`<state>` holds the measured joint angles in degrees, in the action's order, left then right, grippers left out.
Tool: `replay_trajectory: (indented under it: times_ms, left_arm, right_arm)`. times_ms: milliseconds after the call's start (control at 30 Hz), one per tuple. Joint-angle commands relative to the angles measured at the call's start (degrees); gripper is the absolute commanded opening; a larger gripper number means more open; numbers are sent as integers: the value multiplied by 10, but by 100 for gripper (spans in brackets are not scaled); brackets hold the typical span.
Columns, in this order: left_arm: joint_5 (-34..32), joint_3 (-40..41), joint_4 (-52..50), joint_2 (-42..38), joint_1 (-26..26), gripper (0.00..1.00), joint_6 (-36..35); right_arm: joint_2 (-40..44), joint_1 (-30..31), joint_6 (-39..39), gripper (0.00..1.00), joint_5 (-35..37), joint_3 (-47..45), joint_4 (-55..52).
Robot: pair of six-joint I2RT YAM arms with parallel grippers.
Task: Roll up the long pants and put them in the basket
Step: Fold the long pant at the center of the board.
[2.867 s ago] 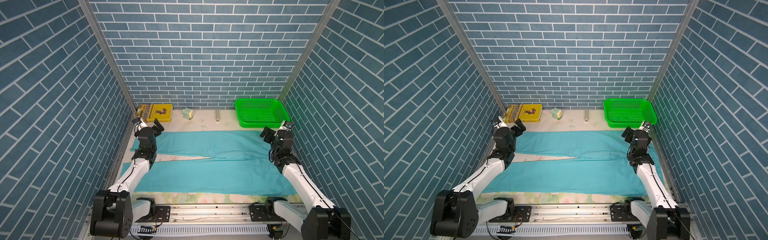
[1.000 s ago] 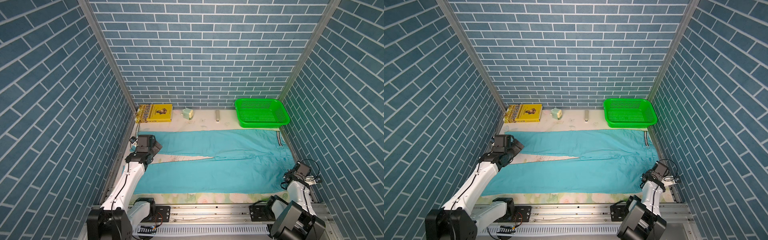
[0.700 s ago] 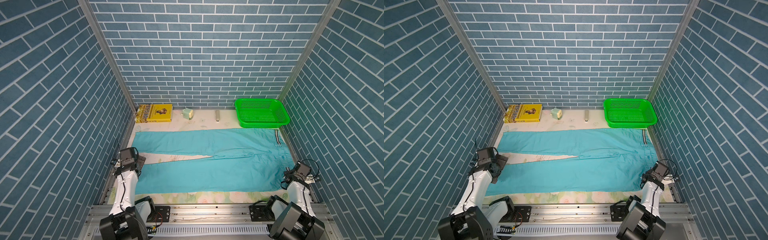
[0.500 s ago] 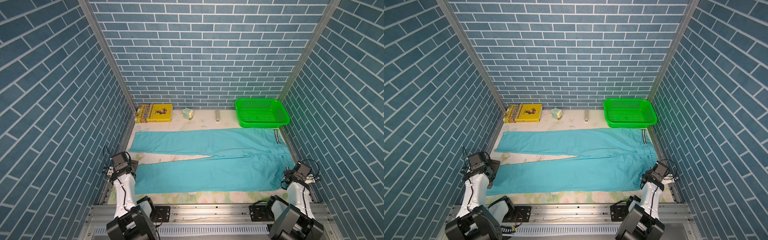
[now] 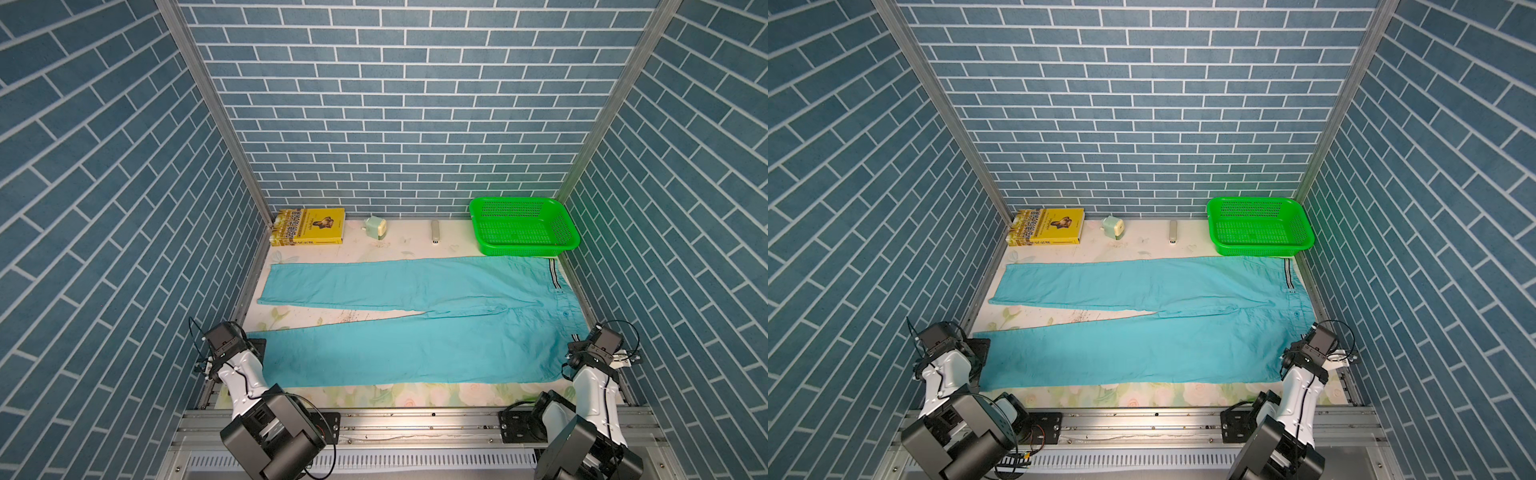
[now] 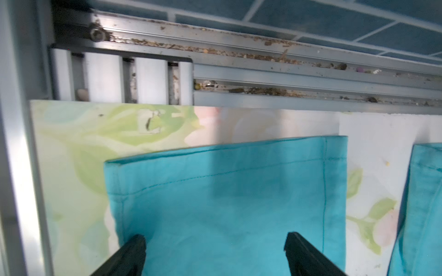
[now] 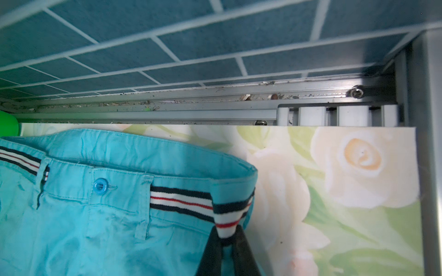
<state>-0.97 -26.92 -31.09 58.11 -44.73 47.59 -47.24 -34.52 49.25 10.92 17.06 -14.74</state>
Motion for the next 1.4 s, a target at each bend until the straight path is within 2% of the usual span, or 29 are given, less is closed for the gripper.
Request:
replay_trajectory:
  times_ms: [0,100,300,533,967,1033,1167,1267,1300,1367]
  left_arm:
    - [-49,-21,-55,-14,19,100,20]
    - [-112,-39,-104,-18,50,100,67]
    - [-103,-25,-93,10,56,99,66]
    - [-91,-4,-69,-13,57,89,60]
    - [-89,18,-62,-5,77,91,72]
    - [-93,25,-53,-4,82,89,77]
    - [-96,25,-46,24,84,74,77]
    - [-91,30,-38,24,84,51,77]
    - [-89,33,-35,21,84,39,77]
    - [-80,34,-29,6,84,4,74]
  right_arm:
    - [2,1,15,0,5,6,-17]
    - [-5,1,15,0,6,7,-14]
    - [-12,0,12,0,5,11,-15]
    - [-3,1,15,0,0,2,-15]
    - [0,0,21,0,-5,0,-15]
    - [-2,0,22,0,-4,-1,-15]
    - [-2,0,23,0,-5,-3,-13]
    - [-1,1,25,0,-7,-1,-16]
    - [0,0,26,0,-8,0,-17]
    - [7,0,27,0,-9,4,-22]
